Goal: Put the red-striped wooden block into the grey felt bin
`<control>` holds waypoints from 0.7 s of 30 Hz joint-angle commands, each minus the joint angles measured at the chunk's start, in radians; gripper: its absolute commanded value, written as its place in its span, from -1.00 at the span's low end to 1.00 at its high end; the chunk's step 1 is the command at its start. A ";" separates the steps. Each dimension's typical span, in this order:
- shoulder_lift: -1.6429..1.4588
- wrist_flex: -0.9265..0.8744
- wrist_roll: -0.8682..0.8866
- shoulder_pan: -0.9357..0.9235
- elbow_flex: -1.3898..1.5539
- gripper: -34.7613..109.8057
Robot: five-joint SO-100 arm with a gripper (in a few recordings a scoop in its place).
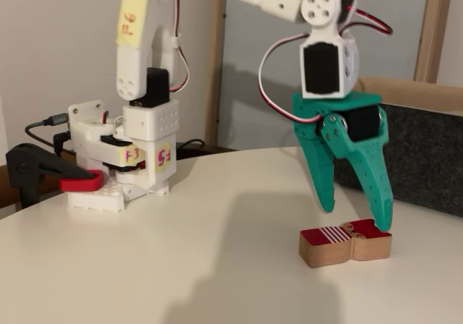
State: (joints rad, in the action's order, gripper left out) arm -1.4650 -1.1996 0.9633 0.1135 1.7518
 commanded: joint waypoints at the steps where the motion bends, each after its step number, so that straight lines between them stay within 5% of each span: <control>1: 0.005 0.005 -0.009 0.015 -0.005 -0.07; 21: 0.101 0.008 -0.069 0.058 -0.006 -0.04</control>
State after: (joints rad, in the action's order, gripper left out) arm -1.3622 -1.1996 0.8974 0.1534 1.7503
